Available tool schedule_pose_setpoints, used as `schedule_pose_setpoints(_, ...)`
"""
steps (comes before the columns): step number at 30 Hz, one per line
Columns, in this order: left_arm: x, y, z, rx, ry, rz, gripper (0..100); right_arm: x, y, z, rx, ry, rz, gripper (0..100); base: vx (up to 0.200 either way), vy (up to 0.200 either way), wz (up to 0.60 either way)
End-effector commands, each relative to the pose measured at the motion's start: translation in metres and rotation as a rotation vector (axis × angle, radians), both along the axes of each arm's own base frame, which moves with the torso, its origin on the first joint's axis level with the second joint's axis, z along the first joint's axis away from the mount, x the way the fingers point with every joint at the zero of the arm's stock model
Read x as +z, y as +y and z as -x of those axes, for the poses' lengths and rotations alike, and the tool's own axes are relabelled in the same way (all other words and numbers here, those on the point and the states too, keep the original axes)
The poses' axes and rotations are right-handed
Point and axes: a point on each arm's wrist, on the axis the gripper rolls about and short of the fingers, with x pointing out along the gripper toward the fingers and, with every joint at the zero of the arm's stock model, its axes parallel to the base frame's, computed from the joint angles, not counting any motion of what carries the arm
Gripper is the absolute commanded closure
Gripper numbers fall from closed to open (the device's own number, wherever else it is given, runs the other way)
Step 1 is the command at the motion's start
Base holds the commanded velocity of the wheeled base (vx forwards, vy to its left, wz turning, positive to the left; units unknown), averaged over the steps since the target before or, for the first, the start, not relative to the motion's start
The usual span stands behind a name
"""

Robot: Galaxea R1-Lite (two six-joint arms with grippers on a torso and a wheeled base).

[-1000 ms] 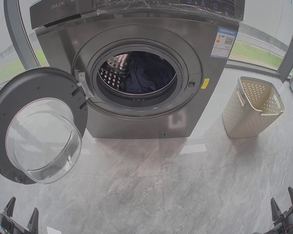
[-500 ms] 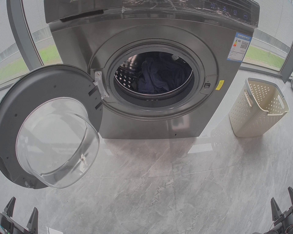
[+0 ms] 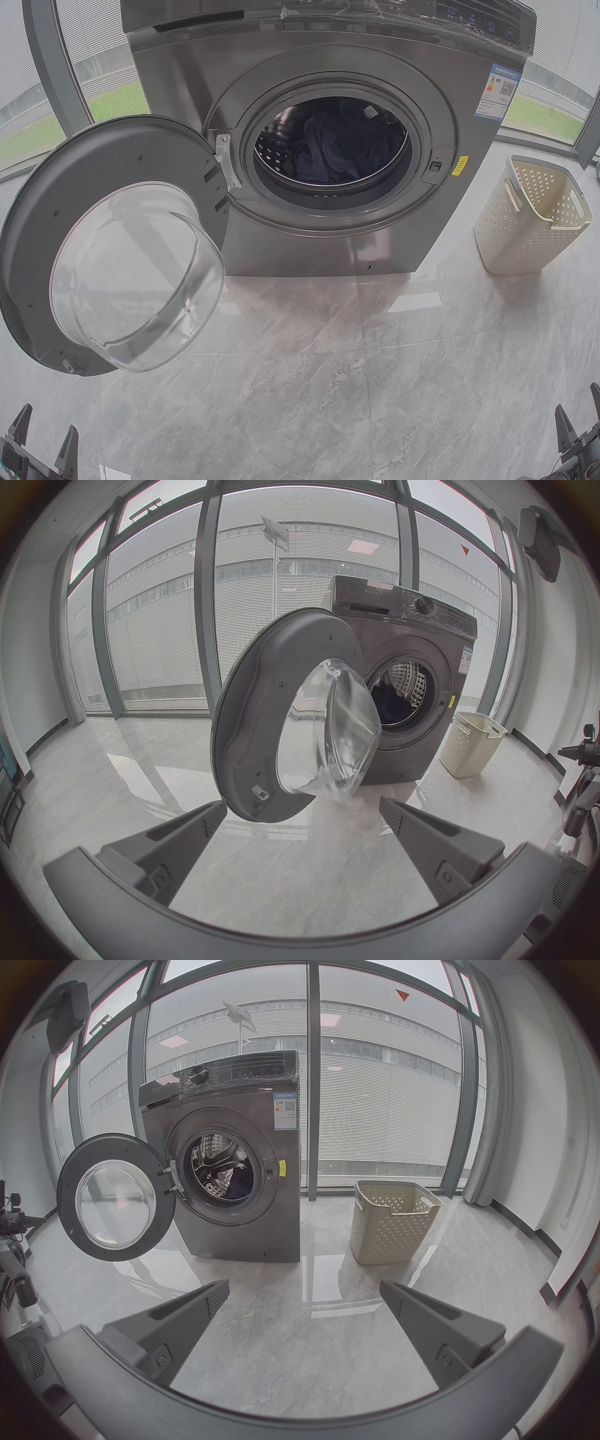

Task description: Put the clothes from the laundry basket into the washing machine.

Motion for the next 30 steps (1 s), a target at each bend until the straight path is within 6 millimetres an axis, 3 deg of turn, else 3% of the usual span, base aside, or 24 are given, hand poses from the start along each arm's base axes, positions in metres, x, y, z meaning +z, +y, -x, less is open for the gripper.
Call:
schedule_pose_setpoints(1,-0.0047,0.0,-0.0005,0.0,0.007,0.0,0,-0.0046,0.0,-0.0008,-0.001,0.011,0.001,0,0.0,0.0,0.6)
schedule_pose_setpoints(4,-0.0047,0.0,-0.0004,0.0,0.005,0.0,0,-0.0046,0.0,-0.0008,0.0,0.011,0.001,0,0.0,0.0,0.4)
schedule_pose_setpoints(16,-0.0047,0.0,-0.0005,0.0,0.007,0.0,0,-0.0046,0.0,-0.0008,0.0,0.011,0.001,0,0.0,0.2,0.0)
schedule_pose_setpoints(24,-0.0047,0.0,-0.0005,0.0,0.007,-0.001,0,-0.0046,0.0,-0.0008,-0.003,0.011,0.002,0,0.0,0.0,0.45)
schedule_pose_setpoints(30,-0.0047,0.0,-0.0005,0.0,0.007,0.0,0,-0.0046,0.0,-0.0008,0.0,0.011,0.002,0,0.0,0.033,0.0)
